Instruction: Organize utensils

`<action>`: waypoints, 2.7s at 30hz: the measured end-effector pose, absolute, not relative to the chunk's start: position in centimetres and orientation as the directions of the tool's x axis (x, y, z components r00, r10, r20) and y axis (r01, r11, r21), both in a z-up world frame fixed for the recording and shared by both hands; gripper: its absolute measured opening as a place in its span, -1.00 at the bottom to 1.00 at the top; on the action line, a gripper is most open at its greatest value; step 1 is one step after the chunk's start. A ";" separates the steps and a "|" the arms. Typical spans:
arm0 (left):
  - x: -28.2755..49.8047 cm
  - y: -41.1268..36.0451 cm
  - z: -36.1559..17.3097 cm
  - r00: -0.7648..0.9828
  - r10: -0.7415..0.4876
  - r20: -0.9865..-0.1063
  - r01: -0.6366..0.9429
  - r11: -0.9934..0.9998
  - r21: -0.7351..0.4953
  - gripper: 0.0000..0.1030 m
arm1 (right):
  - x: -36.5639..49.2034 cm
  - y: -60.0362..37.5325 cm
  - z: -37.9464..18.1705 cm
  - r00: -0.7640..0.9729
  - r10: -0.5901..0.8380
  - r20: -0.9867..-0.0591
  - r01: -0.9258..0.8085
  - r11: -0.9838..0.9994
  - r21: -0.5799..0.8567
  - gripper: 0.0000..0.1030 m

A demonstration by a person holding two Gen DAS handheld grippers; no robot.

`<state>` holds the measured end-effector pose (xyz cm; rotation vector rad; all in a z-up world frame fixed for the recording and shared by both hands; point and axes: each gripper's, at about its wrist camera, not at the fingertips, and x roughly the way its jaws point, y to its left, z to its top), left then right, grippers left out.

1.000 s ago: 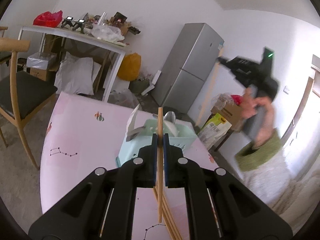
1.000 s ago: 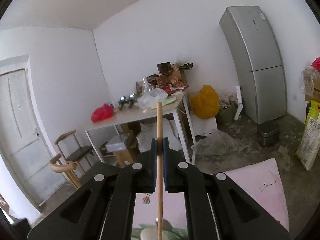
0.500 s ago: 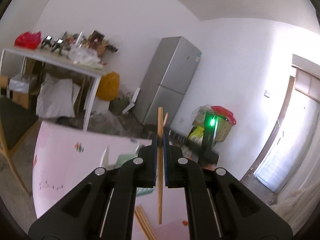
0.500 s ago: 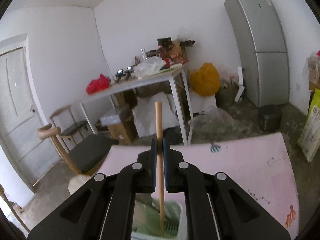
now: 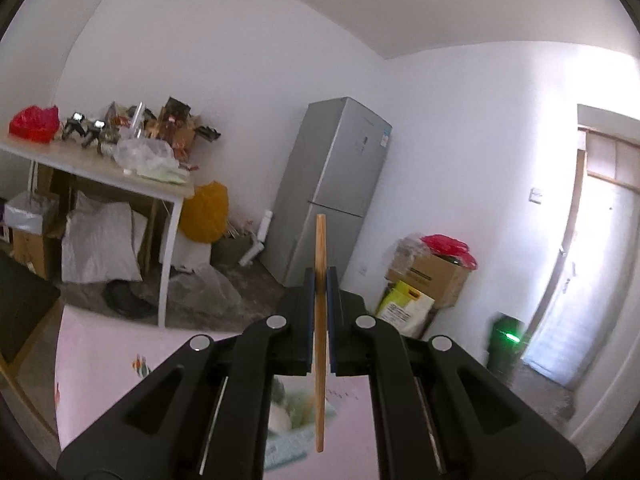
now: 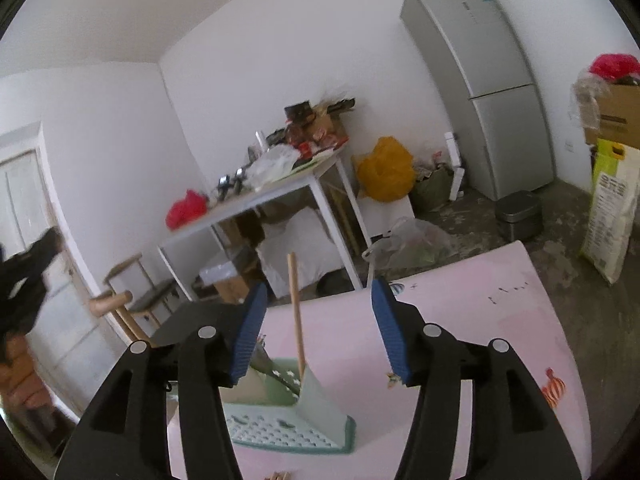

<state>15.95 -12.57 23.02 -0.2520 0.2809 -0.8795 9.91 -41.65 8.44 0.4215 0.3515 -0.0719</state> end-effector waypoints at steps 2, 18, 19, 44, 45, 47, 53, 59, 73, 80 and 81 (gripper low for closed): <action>17.0 -14.1 22.9 0.624 -0.770 -0.134 0.709 0.629 -0.318 -0.92 | 8.4 -41.9 8.0 0.935 0.000 -0.354 0.151 0.904 0.400 0.06; 21.3 -22.5 15.5 0.665 -0.688 -0.290 0.644 0.726 -0.243 -0.92 | 4.2 -43.2 2.8 0.890 0.017 -0.455 0.237 0.836 0.494 0.06; 21.1 -22.4 15.2 0.656 -0.693 -0.299 0.645 0.720 -0.255 -0.92 | 4.4 -43.2 2.7 0.889 0.017 -0.458 0.240 0.834 0.496 0.06; 8.8 -11.9 6.8 0.505 -0.563 -0.654 0.625 0.761 -0.173 -0.25 | 2.0 -34.1 -3.8 0.709 0.170 -0.685 0.246 0.850 0.466 0.06; 8.5 -11.8 5.4 0.483 -0.545 -0.686 0.620 0.765 -0.172 -0.25 | 2.1 -33.3 -4.5 0.682 0.174 -0.710 0.254 0.855 0.453 0.06; 7.8 -11.9 2.7 0.434 -0.518 -0.738 0.619 0.766 -0.174 -0.25 | 2.1 -32.2 -5.5 0.646 0.180 -0.741 0.259 0.862 0.436 0.06; 6.9 -12.6 -1.8 0.355 -0.450 -0.819 0.628 0.764 -0.148 -0.36 | 2.5 -29.5 -6.4 0.596 0.179 -0.783 0.227 0.898 0.378 0.06; 5.8 -13.3 -2.6 0.327 -0.470 -0.820 0.664 0.732 -0.154 -0.37 | 2.8 -29.3 -6.6 0.586 0.166 -0.793 0.239 0.900 0.365 0.06; 6.0 -13.3 -3.0 0.340 -0.456 -0.823 0.653 0.744 -0.143 -0.70 | 3.2 -28.9 -6.9 0.563 0.160 -0.811 0.238 0.909 0.344 0.02; 7.3 -11.2 -3.0 0.381 -0.398 -0.835 0.555 0.820 -0.137 -0.92 | 3.8 -27.0 -7.6 0.529 0.152 -0.835 0.183 0.940 0.287 -0.18; 7.4 -11.0 -3.0 0.382 -0.397 -0.835 0.546 0.825 -0.142 -0.92 | 4.0 -26.6 -7.8 0.519 0.150 -0.841 0.175 0.945 0.276 -0.22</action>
